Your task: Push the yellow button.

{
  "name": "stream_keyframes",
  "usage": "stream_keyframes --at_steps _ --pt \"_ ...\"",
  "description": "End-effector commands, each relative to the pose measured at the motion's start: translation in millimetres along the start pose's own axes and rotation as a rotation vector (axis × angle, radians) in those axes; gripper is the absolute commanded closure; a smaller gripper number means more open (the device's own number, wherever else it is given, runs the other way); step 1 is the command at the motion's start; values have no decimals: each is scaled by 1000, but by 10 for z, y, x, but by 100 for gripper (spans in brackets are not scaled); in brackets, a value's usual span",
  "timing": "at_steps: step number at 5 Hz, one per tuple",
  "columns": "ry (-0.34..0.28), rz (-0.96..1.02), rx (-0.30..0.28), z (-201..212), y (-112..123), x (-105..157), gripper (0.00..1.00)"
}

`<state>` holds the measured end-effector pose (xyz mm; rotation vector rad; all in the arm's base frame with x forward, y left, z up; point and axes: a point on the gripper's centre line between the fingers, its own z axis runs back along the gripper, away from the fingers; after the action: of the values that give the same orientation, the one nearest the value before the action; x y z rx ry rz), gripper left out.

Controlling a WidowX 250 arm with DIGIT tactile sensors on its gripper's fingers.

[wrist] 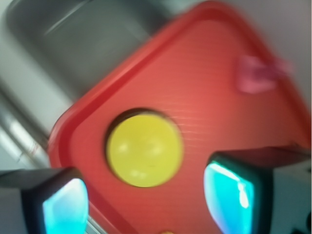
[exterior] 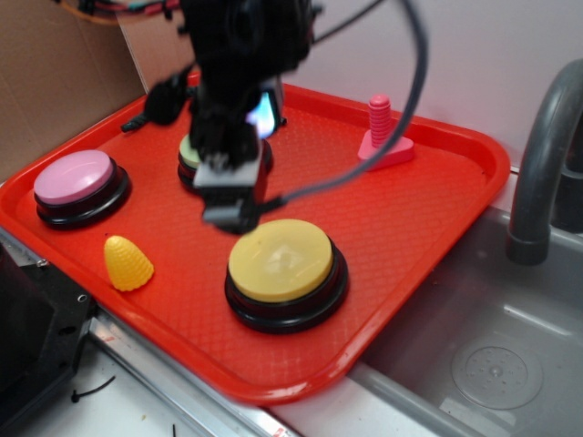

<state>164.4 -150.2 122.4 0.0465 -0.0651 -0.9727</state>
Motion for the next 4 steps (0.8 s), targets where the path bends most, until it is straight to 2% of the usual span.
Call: stream_keyframes --at_steps 1,3,4 --pt "-82 69 -122 -313 -221 -186 0" --pt "-82 69 -122 -313 -221 -186 0" --pt "-113 87 -64 -488 -171 -174 0"
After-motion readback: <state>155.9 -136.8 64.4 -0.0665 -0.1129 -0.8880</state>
